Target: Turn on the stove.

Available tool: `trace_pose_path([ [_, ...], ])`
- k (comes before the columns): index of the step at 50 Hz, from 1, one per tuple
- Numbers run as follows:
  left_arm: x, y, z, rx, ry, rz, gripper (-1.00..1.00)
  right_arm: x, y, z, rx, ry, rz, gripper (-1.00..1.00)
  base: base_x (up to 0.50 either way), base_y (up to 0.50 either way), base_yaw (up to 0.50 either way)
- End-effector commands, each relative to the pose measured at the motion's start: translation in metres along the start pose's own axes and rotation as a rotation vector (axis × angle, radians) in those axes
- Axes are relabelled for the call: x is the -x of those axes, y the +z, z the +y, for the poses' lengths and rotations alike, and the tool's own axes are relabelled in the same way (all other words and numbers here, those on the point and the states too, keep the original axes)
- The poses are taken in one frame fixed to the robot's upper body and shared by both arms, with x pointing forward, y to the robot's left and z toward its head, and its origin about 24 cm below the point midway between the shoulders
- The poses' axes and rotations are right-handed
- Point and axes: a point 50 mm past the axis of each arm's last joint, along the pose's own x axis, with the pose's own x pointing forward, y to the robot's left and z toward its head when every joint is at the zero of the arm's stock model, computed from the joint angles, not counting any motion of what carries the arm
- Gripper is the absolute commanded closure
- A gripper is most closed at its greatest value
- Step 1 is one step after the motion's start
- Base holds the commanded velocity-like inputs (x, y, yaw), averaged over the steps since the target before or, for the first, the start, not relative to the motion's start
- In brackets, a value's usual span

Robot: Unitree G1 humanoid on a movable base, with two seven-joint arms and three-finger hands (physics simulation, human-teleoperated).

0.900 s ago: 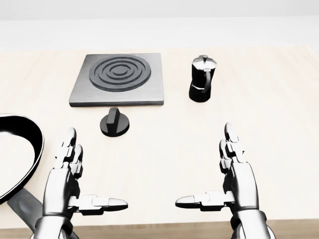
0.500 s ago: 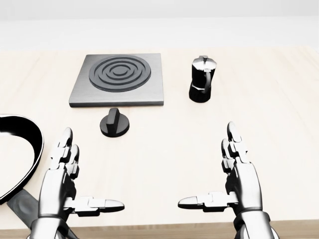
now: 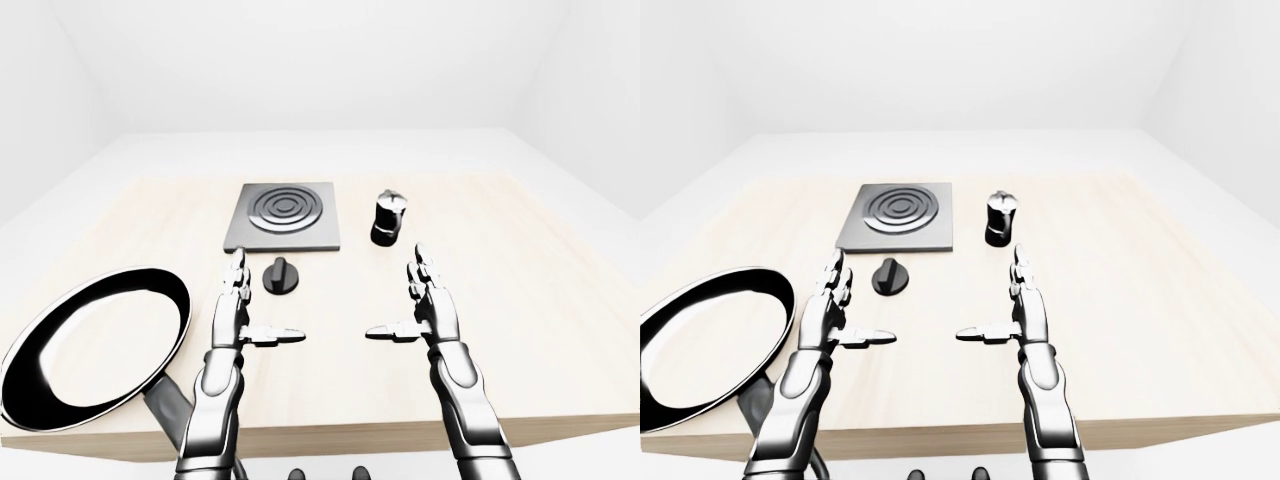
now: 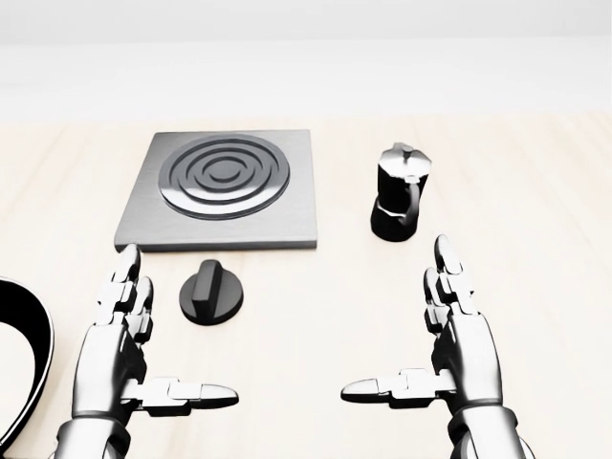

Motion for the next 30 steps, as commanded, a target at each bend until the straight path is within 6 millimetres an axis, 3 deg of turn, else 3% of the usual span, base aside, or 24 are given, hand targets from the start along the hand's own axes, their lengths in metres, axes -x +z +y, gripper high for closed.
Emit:
trace_pose_path([
  [1,-0.0005,0.0007,0.0001,0.003,-0.002,0.0,-1.0,-0.0004,-0.0007,-0.0003,0.0,0.0,0.0,-1.0,0.45,0.0,0.0],
  [12,-0.0007,0.0012,0.0009,0.002,0.003,-0.003,-1.0,-0.0005,-0.0012,0.0001,0.002,0.003,0.004,-1.0,0.39,0.0,0.0],
  [30,-0.0032,-0.0069,-0.0005,-0.006,-0.002,0.015,-1.0,0.0004,-0.0026,0.0011,0.003,0.011,0.012,-1.0,0.0,0.0,0.0],
])
